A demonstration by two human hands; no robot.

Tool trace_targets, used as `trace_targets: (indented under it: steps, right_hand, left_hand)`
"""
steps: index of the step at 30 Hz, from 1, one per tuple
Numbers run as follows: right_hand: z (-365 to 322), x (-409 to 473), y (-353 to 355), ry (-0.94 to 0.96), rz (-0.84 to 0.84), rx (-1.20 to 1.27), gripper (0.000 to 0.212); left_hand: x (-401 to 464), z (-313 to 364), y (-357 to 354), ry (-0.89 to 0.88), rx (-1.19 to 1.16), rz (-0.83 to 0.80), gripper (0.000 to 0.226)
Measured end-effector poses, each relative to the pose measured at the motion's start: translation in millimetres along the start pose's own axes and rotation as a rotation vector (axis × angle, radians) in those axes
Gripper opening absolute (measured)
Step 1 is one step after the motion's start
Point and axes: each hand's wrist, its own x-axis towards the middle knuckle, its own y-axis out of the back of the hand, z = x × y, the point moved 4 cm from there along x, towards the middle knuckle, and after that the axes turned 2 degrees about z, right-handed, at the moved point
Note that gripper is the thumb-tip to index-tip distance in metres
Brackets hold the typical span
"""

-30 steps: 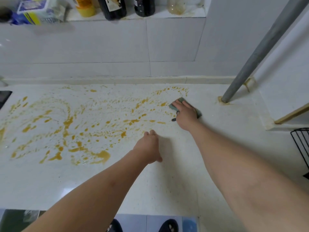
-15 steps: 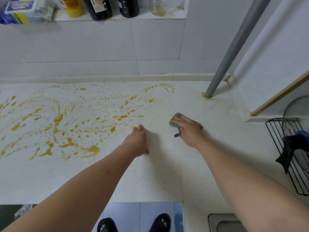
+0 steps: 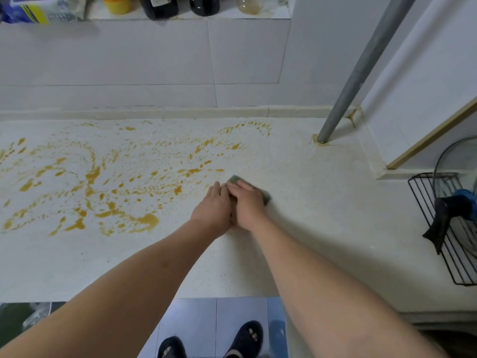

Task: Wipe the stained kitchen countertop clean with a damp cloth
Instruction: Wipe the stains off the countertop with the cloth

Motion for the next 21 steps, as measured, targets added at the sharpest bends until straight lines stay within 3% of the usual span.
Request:
trace_targets:
  steps: [3, 9, 11, 15, 18, 21]
  right_hand:
    - [-21, -15, -15, -0.016, -0.116, 0.129, 0.023]
    - [-17, -30, 23, -0.328, -0.371, 0.769, 0.041]
    - [-14, -34, 31, -0.403, -0.371, 0.914, 0.039]
    - [-8, -33, 47, -0.360, -0.243, 0.692, 0.013]
    - [-16, -34, 50, -0.254, -0.320, 0.561, 0.044]
    - [-29, -35, 54, -0.157, -0.396, 0.429, 0.039]
  left_hand:
    - [-15, -3, 6, -0.051, 0.021, 0.115, 0.056]
    - [-26, -11, 31, 0.021, -0.122, 0.062, 0.021]
    - [-24, -12, 37, 0.072, -0.246, 0.046, 0.015]
    - [-23, -13, 42, 0.169, -0.500, 0.002, 0.008]
    - [-26, -16, 46, 0.189, -0.733, -0.045, 0.008]
    - [-34, -24, 47, 0.198, -0.851, -0.091, 0.001]
